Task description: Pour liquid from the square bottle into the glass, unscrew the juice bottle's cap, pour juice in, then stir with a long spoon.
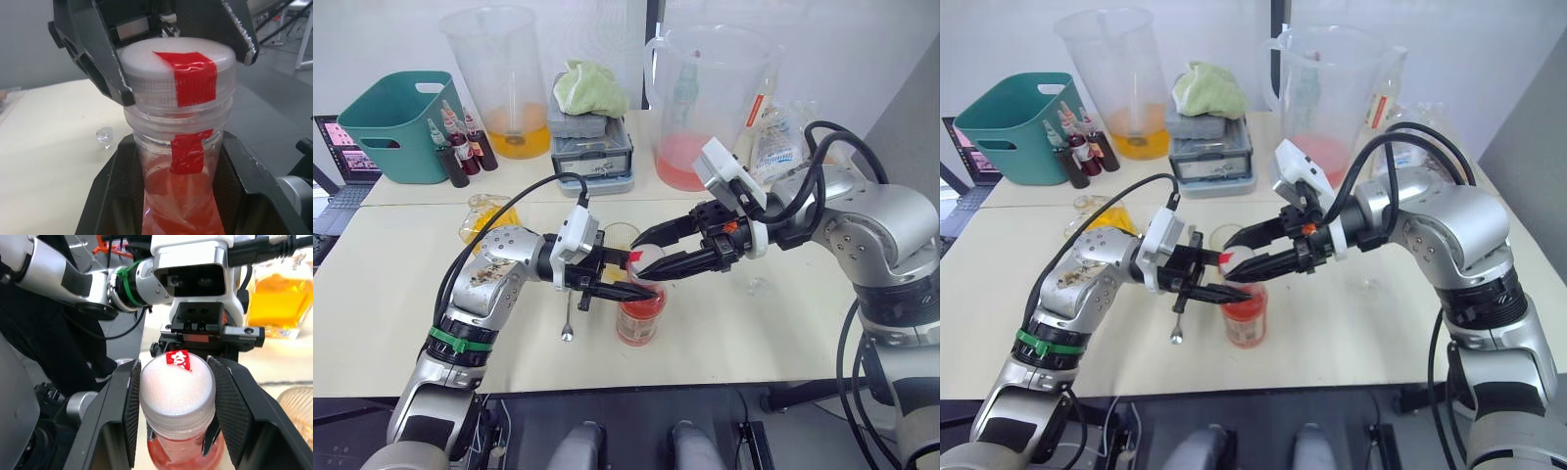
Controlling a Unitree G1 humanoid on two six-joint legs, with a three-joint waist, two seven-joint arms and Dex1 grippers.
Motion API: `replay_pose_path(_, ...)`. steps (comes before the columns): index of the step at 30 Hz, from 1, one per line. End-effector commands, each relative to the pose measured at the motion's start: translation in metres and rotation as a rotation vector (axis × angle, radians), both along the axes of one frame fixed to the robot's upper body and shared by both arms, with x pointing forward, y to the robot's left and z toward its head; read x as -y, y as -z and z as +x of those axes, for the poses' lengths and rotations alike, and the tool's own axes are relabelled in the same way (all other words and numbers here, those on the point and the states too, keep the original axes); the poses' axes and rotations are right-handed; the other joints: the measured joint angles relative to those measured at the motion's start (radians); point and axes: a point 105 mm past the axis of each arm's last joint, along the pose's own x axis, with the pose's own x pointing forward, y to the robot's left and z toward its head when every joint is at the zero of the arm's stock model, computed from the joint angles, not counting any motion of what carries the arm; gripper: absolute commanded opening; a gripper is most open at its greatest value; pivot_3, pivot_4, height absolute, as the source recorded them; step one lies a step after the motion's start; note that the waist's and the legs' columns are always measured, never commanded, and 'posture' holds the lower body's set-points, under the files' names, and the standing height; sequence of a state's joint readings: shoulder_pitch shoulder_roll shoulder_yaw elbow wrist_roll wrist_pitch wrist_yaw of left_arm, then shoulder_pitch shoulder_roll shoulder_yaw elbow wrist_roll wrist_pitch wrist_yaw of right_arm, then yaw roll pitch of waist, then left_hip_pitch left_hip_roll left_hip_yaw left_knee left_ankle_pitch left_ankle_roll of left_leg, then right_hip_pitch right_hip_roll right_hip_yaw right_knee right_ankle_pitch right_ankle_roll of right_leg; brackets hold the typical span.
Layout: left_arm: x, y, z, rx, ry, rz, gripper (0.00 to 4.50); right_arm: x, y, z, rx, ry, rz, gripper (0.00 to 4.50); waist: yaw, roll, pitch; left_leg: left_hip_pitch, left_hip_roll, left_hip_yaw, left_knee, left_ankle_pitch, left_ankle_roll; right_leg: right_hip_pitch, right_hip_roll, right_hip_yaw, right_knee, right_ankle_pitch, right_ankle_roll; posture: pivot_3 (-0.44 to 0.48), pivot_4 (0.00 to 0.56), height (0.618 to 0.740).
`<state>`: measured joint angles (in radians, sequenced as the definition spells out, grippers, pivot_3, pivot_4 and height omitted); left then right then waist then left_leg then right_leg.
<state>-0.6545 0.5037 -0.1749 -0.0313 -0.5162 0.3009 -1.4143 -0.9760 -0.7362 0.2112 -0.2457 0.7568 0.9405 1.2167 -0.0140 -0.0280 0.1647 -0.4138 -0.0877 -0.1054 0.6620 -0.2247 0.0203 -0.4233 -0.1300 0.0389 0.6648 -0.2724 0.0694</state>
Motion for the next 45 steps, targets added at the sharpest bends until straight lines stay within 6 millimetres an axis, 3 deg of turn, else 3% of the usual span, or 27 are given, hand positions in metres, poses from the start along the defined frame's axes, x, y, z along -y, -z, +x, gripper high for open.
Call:
replay_pose_path(1,-0.001,0.015,0.001,-0.032,-0.013,0.06,1.45,0.0,-0.015,-0.003,0.109,-0.009,0.04,1.66,0.0,0.0,0.0,0.0,0.0,0.0,0.0,0.0,0.0,0.0,0.0,0.0,0.0,0.0,0.0,0.0,0.15,0.74)
replay_pose_path(8,0.0,0.016,0.001,-0.028,-0.005,0.061,1.45,-0.009,-0.004,-0.006,0.062,-0.119,-0.005,1.66,0.0,0.0,0.0,0.003,0.0,0.0,0.0,0.0,0.0,0.002,0.0,0.0,0.0,0.0,0.0,0.0,0.15,0.74)
replay_pose_path(14,0.002,0.016,0.002,-0.023,0.001,0.058,1.45,-0.016,-0.005,0.013,0.068,-0.152,-0.055,1.66,-0.002,0.0,0.0,0.004,0.0,0.0,0.0,0.0,0.0,0.003,0.0,0.0,0.001,0.0,0.0,0.0,0.15,0.74)
replay_pose_path(21,0.002,0.017,0.001,-0.018,-0.001,0.054,1.45,-0.013,-0.034,0.006,0.108,-0.193,-0.011,1.66,-0.003,0.0,0.0,0.004,0.0,0.0,0.0,0.0,-0.001,0.002,0.0,0.0,0.001,0.0,0.0,0.0,0.15,0.74)
replay_pose_path(39,0.001,0.018,0.0,-0.02,0.001,0.062,1.45,-0.02,-0.038,-0.002,0.129,-0.25,0.011,1.66,-0.002,0.0,0.0,0.003,0.0,0.0,0.0,0.0,-0.001,0.001,0.0,0.0,0.001,0.0,0.0,0.0,0.15,0.74)
replay_pose_path(45,0.0,0.019,-0.001,-0.02,-0.004,0.065,1.45,-0.016,-0.056,-0.002,0.12,-0.209,0.112,1.66,-0.002,0.0,0.0,0.002,0.0,0.0,0.0,0.0,-0.001,0.0,0.0,0.0,0.002,0.0,0.0,0.0,0.15,0.74)
